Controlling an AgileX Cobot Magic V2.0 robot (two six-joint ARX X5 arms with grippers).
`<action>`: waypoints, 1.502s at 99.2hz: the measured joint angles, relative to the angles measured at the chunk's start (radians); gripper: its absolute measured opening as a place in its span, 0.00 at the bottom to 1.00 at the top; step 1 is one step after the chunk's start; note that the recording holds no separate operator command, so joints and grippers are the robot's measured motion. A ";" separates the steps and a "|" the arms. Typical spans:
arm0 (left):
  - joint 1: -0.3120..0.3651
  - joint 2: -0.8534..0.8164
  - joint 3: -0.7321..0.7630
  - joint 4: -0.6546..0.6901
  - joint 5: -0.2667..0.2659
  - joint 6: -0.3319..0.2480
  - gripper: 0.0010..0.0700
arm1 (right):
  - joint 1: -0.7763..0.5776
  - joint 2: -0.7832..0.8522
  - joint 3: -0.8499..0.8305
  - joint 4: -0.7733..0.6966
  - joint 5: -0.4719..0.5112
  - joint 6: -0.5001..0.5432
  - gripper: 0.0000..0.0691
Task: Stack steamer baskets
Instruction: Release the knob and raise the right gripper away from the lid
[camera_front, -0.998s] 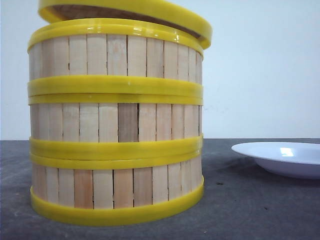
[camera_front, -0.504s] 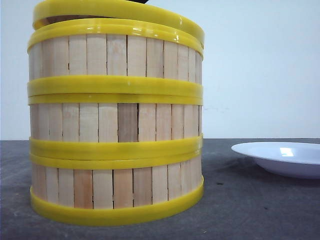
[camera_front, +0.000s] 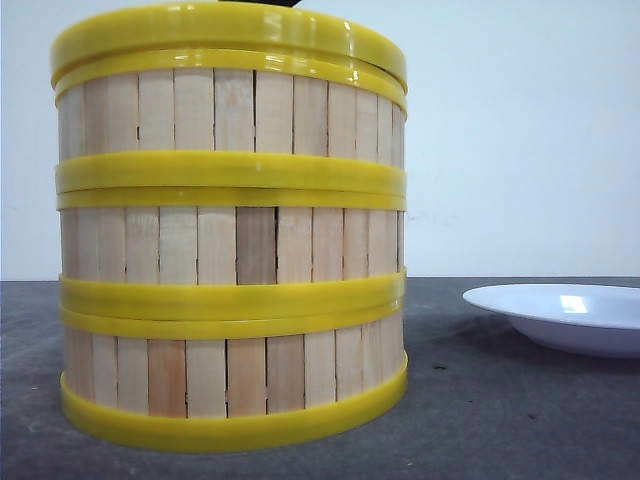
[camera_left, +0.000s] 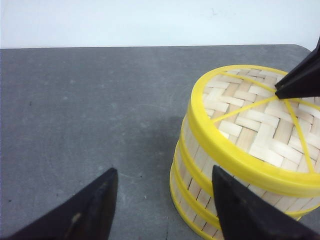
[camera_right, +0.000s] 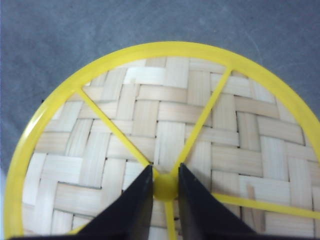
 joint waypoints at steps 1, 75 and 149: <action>0.000 0.000 0.000 0.000 0.000 0.000 0.50 | 0.000 0.001 0.000 0.000 0.000 0.000 0.08; 0.000 0.000 0.000 0.000 0.000 0.000 0.50 | 0.000 -0.092 0.004 0.076 0.042 -0.042 0.66; 0.000 -0.018 -0.089 0.043 0.002 0.000 0.50 | 0.001 -0.533 -0.109 0.085 0.317 -0.093 0.66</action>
